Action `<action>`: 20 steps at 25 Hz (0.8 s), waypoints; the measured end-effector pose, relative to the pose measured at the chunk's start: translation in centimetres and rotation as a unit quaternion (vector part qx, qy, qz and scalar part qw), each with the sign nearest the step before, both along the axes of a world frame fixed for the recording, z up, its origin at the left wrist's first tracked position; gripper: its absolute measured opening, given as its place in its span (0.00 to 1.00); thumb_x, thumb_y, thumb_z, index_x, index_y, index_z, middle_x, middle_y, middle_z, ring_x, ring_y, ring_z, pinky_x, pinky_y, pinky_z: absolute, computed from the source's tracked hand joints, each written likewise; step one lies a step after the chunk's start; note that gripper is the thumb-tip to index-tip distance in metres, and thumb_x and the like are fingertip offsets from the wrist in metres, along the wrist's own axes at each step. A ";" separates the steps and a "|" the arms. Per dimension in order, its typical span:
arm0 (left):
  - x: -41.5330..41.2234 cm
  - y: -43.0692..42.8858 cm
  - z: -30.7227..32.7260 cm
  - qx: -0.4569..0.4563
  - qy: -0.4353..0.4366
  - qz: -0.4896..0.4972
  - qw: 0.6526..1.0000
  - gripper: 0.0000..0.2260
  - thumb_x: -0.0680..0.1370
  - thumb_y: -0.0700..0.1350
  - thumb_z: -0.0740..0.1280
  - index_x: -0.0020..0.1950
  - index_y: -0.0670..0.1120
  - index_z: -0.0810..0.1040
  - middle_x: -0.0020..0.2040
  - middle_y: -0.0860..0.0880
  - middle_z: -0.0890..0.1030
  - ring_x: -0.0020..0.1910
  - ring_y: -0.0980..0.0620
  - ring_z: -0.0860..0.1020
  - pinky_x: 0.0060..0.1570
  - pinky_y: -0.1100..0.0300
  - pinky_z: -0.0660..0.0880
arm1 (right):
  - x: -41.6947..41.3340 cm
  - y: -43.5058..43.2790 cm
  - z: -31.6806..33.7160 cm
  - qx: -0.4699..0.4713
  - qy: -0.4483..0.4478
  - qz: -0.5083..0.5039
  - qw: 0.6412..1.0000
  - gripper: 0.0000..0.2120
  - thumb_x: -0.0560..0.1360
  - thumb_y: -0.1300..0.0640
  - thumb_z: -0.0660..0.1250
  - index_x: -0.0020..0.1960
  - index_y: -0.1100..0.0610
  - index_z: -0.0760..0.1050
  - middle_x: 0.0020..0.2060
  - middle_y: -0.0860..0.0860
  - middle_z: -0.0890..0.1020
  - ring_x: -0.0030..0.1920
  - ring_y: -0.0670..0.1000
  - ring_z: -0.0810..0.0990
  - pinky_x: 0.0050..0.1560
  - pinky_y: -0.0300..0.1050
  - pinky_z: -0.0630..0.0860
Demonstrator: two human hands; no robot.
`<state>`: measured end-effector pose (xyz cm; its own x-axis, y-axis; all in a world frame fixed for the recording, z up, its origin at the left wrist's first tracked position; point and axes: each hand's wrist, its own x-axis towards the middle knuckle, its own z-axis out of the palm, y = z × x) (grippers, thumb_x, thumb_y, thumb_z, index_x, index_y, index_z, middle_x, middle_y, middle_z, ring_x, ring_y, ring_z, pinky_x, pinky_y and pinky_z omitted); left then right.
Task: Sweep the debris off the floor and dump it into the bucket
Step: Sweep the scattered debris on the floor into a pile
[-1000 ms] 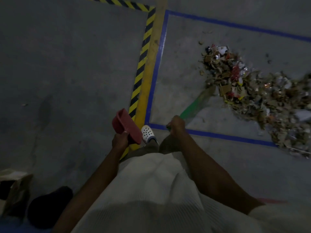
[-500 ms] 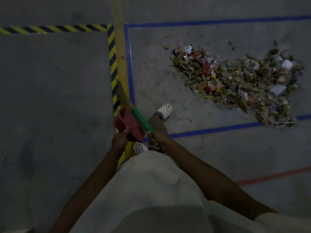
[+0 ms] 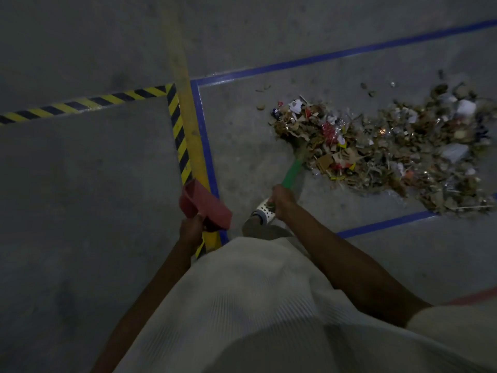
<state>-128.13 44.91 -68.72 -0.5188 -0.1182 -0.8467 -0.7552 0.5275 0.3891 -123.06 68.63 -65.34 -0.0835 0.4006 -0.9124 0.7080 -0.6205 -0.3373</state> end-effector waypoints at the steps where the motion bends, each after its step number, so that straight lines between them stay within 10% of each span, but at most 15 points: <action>1: -1.2 0.9 0.3 0.008 0.008 0.011 1.000 0.15 0.79 0.51 0.67 0.38 0.41 0.73 0.31 0.44 0.69 0.25 0.49 0.63 0.27 0.61 0.59 | -1.3 -1.3 1.0 -0.009 0.019 -0.012 1.000 0.07 0.82 0.59 0.60 0.53 0.63 0.73 0.42 0.60 0.76 0.35 0.56 0.74 0.38 0.47 0.71; 9: -9.6 3.4 1.1 0.017 0.068 0.080 0.994 0.19 0.80 0.51 0.64 0.47 0.33 0.79 0.40 0.36 0.77 0.38 0.43 0.75 0.38 0.50 0.70 | -9.0 -7.4 6.4 -0.176 0.175 -0.077 0.966 0.10 0.84 0.59 0.60 0.44 0.58 0.70 0.20 0.48 0.70 0.18 0.44 0.67 0.20 0.35 0.66; 20: -27.4 -1.1 2.5 0.031 0.052 0.027 0.998 0.13 0.78 0.50 0.66 0.43 0.40 0.73 0.32 0.45 0.71 0.26 0.49 0.64 0.29 0.60 0.58 | -21.9 -7.2 -0.3 -0.101 0.062 -0.062 0.991 0.13 0.82 0.66 0.54 0.39 0.57 0.65 0.30 0.53 0.64 0.27 0.48 0.62 0.27 0.41 0.61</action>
<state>-155.54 43.79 -66.21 -0.5990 -0.0980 -0.7947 -0.7356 0.4595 0.4978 -144.92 61.44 -65.67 -0.1617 0.2243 -0.9610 0.5831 -0.7639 -0.2764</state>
